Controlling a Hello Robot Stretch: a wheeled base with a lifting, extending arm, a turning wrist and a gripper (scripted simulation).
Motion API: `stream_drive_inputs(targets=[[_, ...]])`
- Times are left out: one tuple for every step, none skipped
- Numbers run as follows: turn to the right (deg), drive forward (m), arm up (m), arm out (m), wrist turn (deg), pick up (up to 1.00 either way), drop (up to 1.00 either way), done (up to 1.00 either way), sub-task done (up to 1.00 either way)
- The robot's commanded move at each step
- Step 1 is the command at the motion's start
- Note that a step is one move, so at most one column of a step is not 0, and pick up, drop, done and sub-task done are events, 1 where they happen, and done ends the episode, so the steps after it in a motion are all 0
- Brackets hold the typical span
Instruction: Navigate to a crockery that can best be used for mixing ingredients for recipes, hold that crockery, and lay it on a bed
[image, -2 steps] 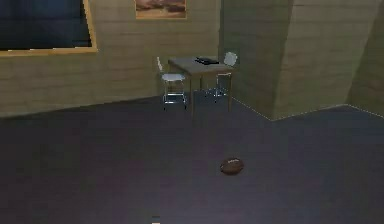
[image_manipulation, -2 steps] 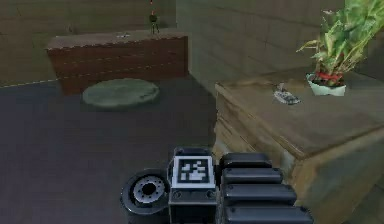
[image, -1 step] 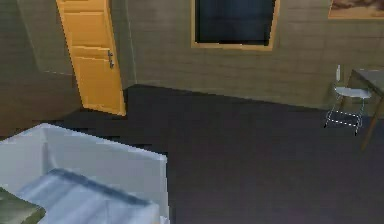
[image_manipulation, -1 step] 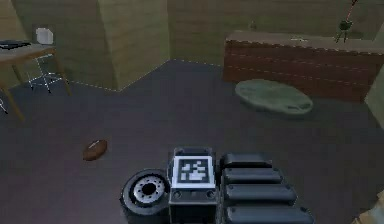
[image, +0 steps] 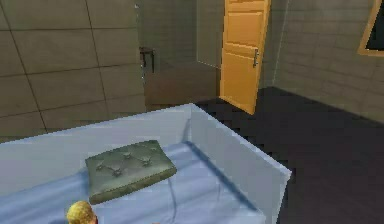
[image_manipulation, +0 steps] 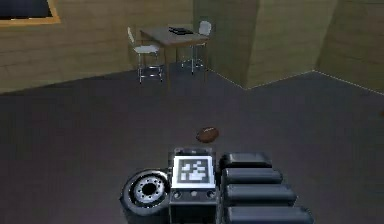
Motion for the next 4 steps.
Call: stream_drive_inputs(targets=[[0.0,0.10,0.00,0.00,0.0,0.00,0.00,0.00,0.00],[45.0,0.00,0.00,0.00,0.0,0.00,0.00,0.00,0.00],[45.0,0.00,0.00,0.00,0.0,0.00,0.00,0.00,0.00],[15.0,0.00,0.00,0.00,0.0,0.00,0.00,0.00,0.00]])
